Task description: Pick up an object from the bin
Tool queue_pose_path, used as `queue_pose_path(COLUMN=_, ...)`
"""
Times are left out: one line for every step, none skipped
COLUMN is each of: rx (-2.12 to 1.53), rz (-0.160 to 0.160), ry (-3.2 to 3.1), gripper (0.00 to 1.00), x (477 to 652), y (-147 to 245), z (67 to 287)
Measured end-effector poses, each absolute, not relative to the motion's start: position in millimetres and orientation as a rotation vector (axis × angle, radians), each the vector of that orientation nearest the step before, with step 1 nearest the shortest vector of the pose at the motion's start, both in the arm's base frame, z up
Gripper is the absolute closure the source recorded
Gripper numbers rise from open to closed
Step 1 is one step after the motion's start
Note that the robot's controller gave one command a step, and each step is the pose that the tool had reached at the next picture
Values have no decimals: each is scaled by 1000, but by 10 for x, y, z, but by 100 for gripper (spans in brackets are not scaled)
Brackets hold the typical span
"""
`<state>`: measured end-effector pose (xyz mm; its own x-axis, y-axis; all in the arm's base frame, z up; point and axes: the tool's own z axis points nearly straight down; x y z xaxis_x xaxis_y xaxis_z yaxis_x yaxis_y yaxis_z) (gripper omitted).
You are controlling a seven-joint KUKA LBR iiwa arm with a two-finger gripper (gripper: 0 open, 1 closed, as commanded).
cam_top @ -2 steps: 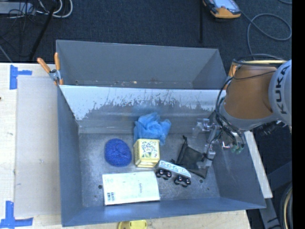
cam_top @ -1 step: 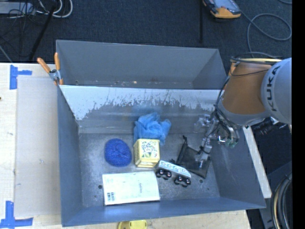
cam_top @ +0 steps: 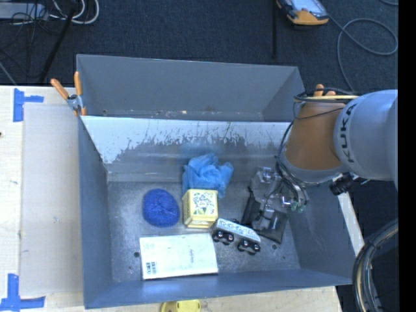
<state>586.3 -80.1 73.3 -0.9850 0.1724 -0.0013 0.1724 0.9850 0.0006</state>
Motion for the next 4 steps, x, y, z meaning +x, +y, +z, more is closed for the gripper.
queue_pose_path(rx=615, rz=0, ry=3079, gripper=100, x=6042, y=-1041, z=704)
queue_pose_path(rx=614, rz=0, ry=3079, gripper=100, x=6042, y=-1040, z=704)
queue_pose_path(rx=613, rz=0, ry=3079, gripper=100, x=6041, y=-1039, z=714)
queue_pose_path(rx=611, rz=0, ry=3081, gripper=100, x=6039, y=-1037, z=747)
